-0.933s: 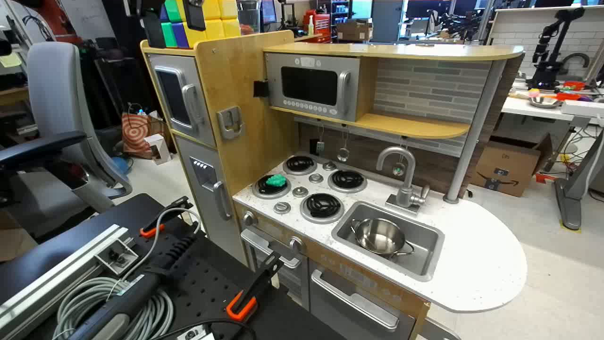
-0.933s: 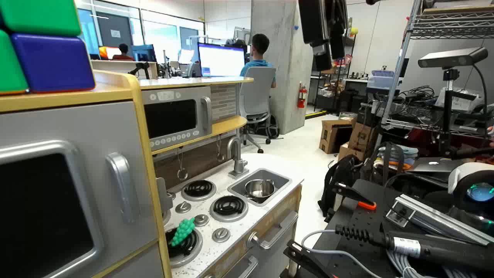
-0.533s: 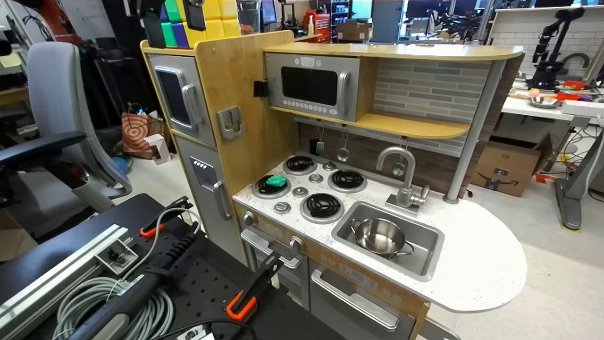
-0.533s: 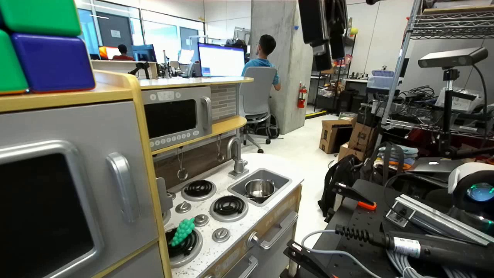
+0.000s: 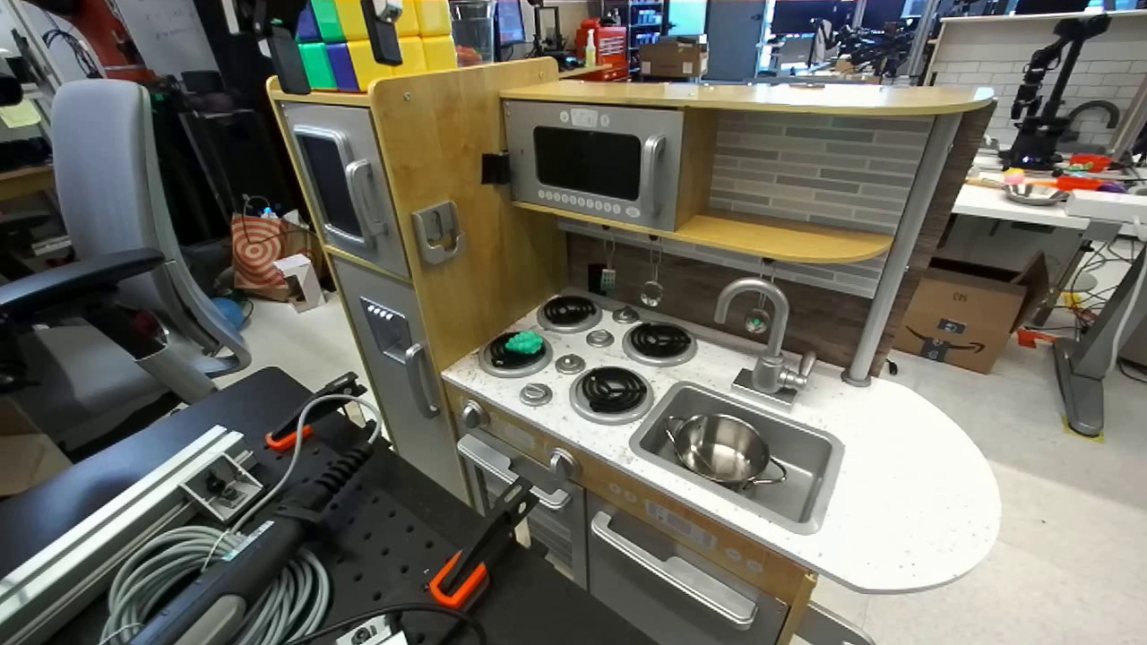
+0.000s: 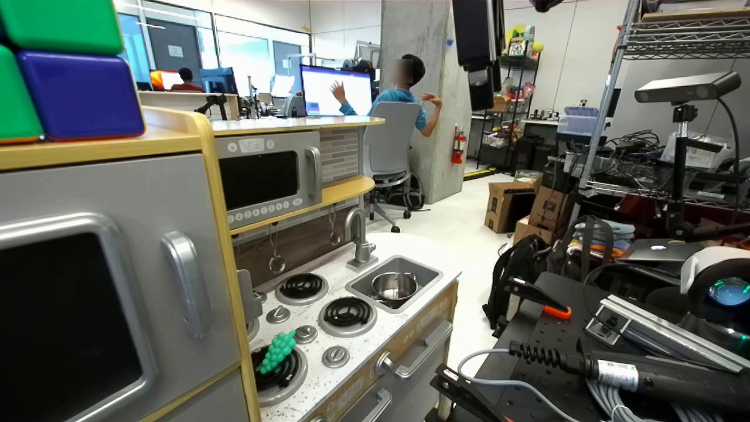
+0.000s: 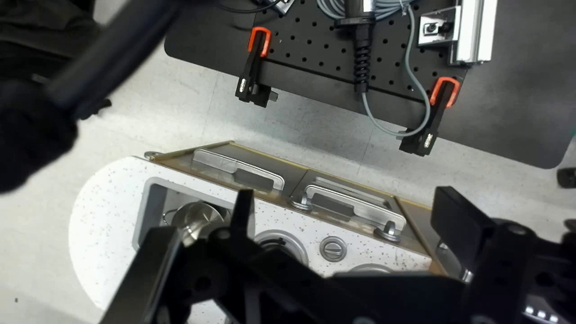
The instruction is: Get the green fruit toy from the stove and put it in the pot that is in the sink
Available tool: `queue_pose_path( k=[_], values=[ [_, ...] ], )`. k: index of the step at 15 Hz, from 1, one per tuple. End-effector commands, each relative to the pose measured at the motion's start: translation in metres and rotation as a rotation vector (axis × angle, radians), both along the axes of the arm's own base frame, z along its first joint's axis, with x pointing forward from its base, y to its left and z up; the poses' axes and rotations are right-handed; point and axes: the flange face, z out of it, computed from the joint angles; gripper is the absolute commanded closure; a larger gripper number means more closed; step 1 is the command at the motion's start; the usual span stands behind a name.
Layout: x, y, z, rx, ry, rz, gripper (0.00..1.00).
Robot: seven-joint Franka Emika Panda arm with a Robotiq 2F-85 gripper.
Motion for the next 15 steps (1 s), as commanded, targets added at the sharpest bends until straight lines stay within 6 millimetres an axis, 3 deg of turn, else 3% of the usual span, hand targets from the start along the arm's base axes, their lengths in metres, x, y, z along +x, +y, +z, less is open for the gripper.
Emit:
queue_pose_path(
  k=[1, 8, 9, 13, 15],
  values=[
    [-0.008, -0.016, 0.014, 0.006, 0.013, 0.199, 0.00],
    [-0.002, -0.045, 0.027, 0.009, 0.069, 0.550, 0.00],
    [0.002, -0.043, 0.021, 0.011, 0.081, 0.448, 0.00],
    [0.003, -0.044, 0.022, 0.022, 0.089, 0.510, 0.00],
    [0.009, -0.036, 0.015, 0.055, 0.005, 0.484, 0.00]
  ],
)
